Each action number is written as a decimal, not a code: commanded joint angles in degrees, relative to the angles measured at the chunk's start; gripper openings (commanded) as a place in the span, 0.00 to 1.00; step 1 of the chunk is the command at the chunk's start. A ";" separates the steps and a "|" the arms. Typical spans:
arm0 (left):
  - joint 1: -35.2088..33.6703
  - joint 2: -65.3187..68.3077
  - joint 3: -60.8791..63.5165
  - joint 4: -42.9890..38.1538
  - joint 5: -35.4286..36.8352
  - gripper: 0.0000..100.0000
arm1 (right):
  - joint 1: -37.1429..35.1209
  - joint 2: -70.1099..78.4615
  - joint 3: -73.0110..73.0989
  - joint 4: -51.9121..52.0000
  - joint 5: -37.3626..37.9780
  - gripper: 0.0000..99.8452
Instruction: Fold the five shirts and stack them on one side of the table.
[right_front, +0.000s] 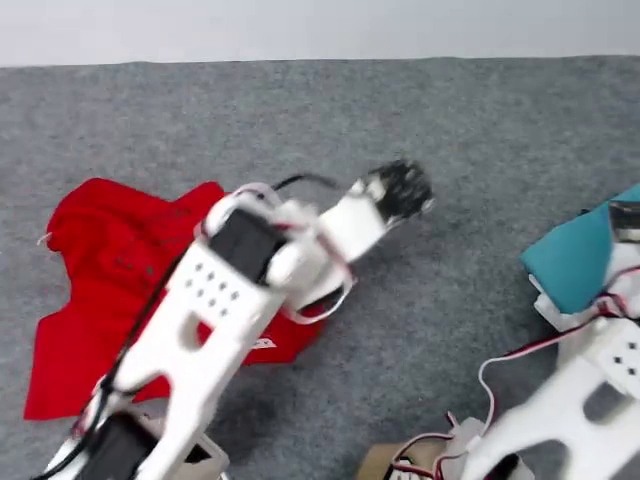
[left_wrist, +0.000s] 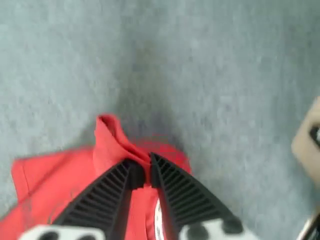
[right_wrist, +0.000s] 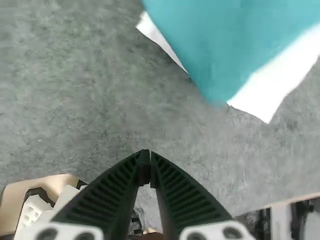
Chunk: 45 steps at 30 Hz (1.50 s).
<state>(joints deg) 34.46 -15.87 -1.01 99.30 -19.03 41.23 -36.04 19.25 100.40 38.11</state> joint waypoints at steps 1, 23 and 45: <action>-4.84 -11.69 10.86 1.49 -3.96 0.00 | -5.76 -1.36 -0.35 1.98 -0.09 0.01; -69.36 -22.51 35.38 1.23 -36.84 0.00 | -45.58 28.62 -23.30 -5.67 -32.97 0.01; -74.90 -22.86 42.51 0.26 -38.33 0.00 | -67.74 94.64 -102.59 -6.64 -32.79 0.12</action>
<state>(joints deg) -40.09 -37.32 41.71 98.86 -57.10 -24.26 55.03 -72.18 94.42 5.76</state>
